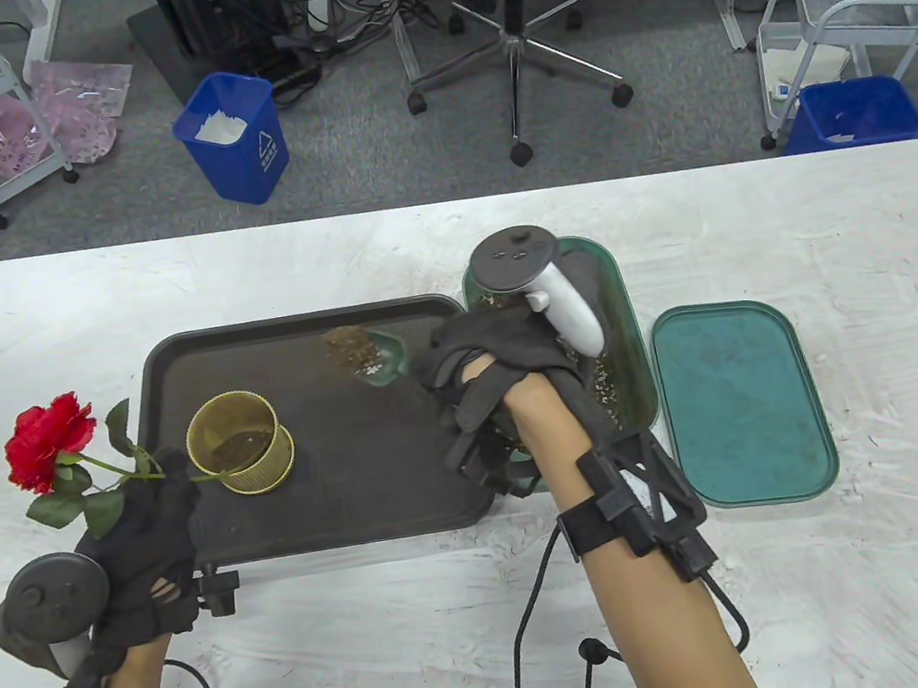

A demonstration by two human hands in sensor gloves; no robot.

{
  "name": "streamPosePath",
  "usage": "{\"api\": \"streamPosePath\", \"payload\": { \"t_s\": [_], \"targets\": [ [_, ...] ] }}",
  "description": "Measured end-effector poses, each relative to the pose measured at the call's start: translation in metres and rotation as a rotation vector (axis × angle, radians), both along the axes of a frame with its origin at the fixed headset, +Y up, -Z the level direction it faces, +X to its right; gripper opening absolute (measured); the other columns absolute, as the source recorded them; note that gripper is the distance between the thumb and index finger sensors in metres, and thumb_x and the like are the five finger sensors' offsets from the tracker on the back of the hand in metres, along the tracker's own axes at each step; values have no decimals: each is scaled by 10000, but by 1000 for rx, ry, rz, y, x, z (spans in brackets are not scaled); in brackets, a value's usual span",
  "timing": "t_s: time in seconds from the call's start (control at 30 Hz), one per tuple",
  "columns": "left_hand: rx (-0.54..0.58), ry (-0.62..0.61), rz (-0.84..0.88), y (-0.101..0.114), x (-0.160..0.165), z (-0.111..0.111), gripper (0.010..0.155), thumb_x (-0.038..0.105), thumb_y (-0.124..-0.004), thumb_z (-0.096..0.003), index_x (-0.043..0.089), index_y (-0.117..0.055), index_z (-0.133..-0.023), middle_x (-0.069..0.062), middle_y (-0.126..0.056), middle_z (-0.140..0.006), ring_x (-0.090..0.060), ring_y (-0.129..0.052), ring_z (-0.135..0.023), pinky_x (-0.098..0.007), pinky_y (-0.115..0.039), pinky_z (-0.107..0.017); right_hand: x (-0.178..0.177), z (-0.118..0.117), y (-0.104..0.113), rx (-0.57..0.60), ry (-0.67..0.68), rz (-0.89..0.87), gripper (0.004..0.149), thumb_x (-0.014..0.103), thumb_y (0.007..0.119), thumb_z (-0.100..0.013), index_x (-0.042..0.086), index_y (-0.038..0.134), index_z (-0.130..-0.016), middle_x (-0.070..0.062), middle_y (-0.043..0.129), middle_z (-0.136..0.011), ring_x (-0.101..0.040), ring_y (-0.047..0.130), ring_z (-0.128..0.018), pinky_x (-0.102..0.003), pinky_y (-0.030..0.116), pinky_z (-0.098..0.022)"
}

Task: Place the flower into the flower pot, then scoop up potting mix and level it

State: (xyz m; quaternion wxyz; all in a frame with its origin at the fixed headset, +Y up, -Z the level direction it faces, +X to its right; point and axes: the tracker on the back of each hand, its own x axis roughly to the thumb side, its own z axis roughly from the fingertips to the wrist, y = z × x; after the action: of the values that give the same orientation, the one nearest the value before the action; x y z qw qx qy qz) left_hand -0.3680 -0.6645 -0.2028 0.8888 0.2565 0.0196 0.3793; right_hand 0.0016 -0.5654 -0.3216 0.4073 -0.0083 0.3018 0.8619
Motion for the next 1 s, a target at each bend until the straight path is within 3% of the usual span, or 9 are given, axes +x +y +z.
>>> {"api": "streamPosePath", "payload": {
  "t_s": [0.2, 0.47, 0.7, 0.83, 1.0],
  "targets": [
    [-1, 8, 1, 0, -2, 0, 465, 393, -816, -391, 151, -934, -769, -20, -1048, -560, -257, -1092, -343, -422, -916, -360, -65, -7, -24, -16, 109, 56, 500, 347, 751, -405, 30, 785, -790, -206, 959, -619, -239, 1057, -220, -378, 947, -89],
    [-4, 15, 3, 0, -3, 1, 465, 393, -816, -390, 150, -935, -768, -21, -1048, -559, -256, -1092, -343, -422, -916, -359, -119, -13, -52, 31, 157, 182, 500, 347, 760, -403, 31, 782, -790, -208, 956, -627, -251, 1058, -229, -389, 947, -97],
    [-6, 14, 4, 0, -3, 1, 466, 394, -815, -390, 152, -934, -769, -20, -1047, -560, -255, -1092, -342, -422, -916, -358, -149, -1, -52, 277, 200, 417, 497, 342, 793, -393, 45, 785, -791, -207, 954, -645, -279, 1055, -259, -422, 940, -129],
    [-6, 10, 5, 0, -2, 1, 465, 394, -815, -390, 151, -934, -769, -20, -1048, -559, -256, -1092, -342, -422, -916, -357, -164, 14, -45, 482, 260, 584, 497, 332, 812, -382, 57, 786, -795, -202, 955, -661, -293, 1054, -285, -442, 939, -155],
    [-6, 9, 4, 0, -3, 1, 466, 394, -815, -390, 152, -933, -770, -19, -1048, -560, -253, -1093, -341, -420, -917, -358, -174, 30, -40, 647, 303, 713, 499, 325, 824, -373, 71, 786, -801, -196, 953, -678, -300, 1054, -312, -455, 939, -181]
  ]
}}
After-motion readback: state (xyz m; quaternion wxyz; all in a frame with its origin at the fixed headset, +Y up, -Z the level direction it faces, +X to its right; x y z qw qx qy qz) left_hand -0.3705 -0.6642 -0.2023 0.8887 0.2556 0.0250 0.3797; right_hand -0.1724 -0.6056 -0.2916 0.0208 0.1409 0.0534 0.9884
